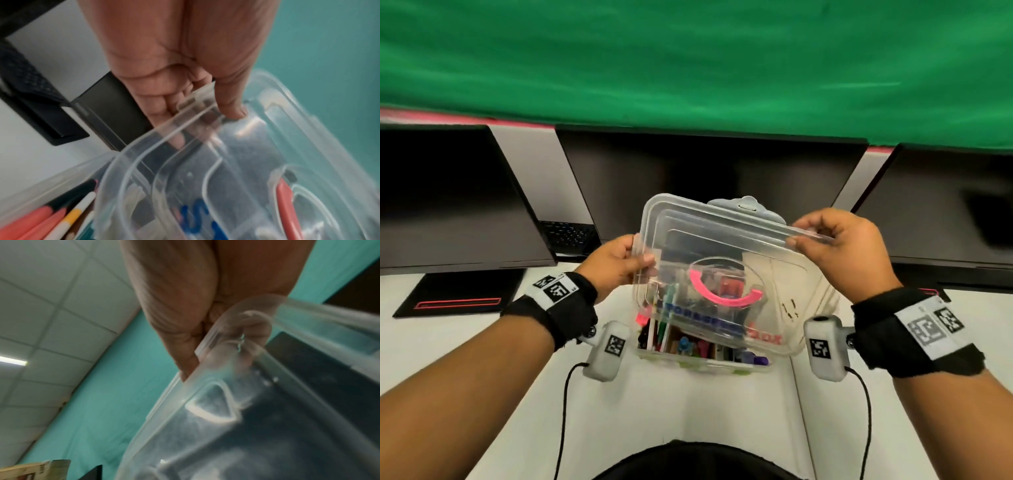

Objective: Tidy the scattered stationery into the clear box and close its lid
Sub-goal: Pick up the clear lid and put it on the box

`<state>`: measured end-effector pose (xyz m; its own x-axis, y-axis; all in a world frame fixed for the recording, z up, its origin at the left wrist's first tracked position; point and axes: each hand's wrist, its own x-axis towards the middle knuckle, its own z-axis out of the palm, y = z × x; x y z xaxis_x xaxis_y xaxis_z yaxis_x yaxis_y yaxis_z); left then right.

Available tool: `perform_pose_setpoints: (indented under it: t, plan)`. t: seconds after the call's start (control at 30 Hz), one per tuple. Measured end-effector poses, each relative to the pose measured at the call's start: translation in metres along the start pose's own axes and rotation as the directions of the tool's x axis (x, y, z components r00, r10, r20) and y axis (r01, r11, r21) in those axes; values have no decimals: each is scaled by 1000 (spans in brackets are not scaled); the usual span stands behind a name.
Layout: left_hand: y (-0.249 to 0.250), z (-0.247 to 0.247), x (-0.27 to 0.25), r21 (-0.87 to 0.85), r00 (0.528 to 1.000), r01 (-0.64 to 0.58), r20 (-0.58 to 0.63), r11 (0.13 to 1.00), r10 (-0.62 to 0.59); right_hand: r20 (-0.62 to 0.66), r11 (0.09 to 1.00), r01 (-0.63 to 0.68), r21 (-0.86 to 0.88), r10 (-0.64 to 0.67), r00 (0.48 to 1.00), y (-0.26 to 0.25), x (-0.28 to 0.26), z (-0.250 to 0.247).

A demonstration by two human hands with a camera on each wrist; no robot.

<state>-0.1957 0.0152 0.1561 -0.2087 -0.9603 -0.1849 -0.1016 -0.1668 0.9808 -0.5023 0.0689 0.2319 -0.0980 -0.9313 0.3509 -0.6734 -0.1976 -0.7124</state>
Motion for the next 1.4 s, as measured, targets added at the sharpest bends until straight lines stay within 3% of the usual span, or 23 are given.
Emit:
perform_pose_setpoints:
  t: [0.07,0.13,0.27,0.4,0.5,0.53,0.6,0.67,0.73,0.93,1.17,1.4]
  plan:
    - [-9,-6,-1,-99,999,34,-32,995,-38,-35,987,-130,95,134,990,17,6,8]
    - [-18,-11,0,-187,995,59,-67,981,-73,39,941,-295,167,292,956,38,9,17]
    - [-38,-16,1,-360,964,166,-136,918,-228,379,800,-584,139,502,778,74,-4,42]
    - [-52,-11,2,-269,934,263,-168,927,-314,396,761,-648,39,584,709,93,-18,68]
    - [-60,-8,10,57,900,342,-309,938,-309,350,735,-677,-36,644,681,102,-22,78]
    - [-64,-9,14,233,899,364,-340,902,-275,331,731,-680,-58,657,678,105,-23,81]
    - [-70,-8,20,557,919,373,-330,742,-215,295,731,-669,-133,674,677,113,-26,84]
    - [-74,-4,22,709,933,359,-289,608,-214,286,725,-660,-196,686,669,119,-30,85]
    - [-78,-2,24,750,935,353,-263,560,-237,282,703,-687,-182,707,649,124,-34,85]
    - [-85,-5,29,788,932,361,-320,499,-169,235,694,-688,-211,719,654,127,-39,88]
    - [-85,14,26,792,944,266,-330,549,18,204,769,-522,-369,615,762,118,-35,90]
    - [-83,11,22,795,942,287,-335,535,-7,225,771,-497,-398,608,762,109,-35,99]
